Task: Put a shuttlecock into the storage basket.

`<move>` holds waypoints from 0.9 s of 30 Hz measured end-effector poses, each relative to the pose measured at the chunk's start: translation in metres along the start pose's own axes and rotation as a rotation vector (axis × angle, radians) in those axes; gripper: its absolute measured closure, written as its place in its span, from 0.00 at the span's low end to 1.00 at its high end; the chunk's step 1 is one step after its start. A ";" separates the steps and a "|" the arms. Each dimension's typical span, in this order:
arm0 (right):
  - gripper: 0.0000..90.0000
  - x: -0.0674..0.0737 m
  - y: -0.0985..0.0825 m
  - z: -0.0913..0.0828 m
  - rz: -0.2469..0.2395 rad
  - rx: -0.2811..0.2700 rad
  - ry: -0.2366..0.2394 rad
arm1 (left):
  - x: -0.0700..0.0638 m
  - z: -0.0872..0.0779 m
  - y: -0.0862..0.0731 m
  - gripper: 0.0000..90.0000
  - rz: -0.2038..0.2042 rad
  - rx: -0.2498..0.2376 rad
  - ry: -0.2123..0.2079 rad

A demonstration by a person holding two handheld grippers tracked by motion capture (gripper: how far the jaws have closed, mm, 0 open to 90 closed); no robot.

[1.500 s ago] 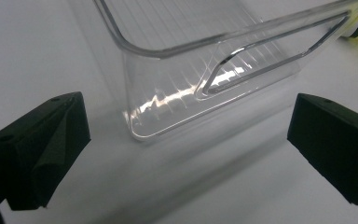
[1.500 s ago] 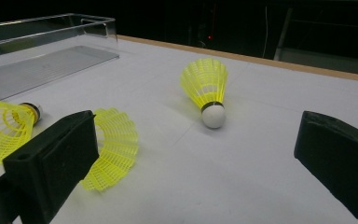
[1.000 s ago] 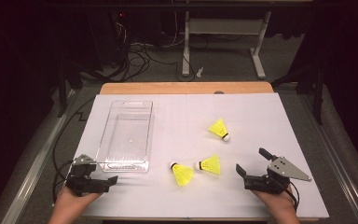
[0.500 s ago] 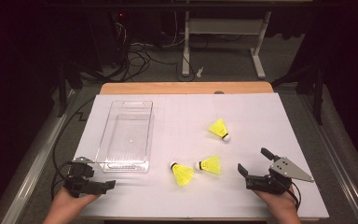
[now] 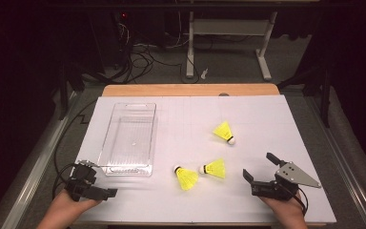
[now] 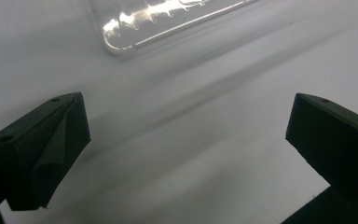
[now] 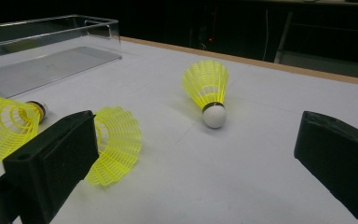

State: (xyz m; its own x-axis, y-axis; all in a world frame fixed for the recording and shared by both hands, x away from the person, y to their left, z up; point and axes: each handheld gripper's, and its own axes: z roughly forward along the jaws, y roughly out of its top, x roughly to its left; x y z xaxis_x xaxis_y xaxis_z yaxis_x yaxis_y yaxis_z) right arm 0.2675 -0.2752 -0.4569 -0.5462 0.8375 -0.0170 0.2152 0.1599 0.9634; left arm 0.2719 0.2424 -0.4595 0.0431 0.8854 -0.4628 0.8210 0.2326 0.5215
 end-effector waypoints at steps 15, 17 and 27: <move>0.00 0.001 -0.001 0.000 0.001 0.004 0.009 | -0.011 0.009 -0.005 0.01 0.082 0.179 0.066; 0.00 0.001 -0.001 0.000 0.001 0.006 0.010 | -0.012 0.010 -0.006 0.01 0.087 0.200 0.069; 0.00 0.001 -0.001 0.000 0.001 0.009 0.011 | -0.014 0.012 -0.008 0.01 0.093 0.259 0.092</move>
State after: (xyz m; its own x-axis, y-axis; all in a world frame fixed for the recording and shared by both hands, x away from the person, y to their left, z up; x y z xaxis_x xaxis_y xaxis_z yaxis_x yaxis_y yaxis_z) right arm 0.2669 -0.2743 -0.4583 -0.5551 0.8317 -0.0130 0.2227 0.1637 0.9610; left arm 0.2711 0.2232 -0.4657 0.0823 0.9337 -0.3484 0.9346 0.0491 0.3524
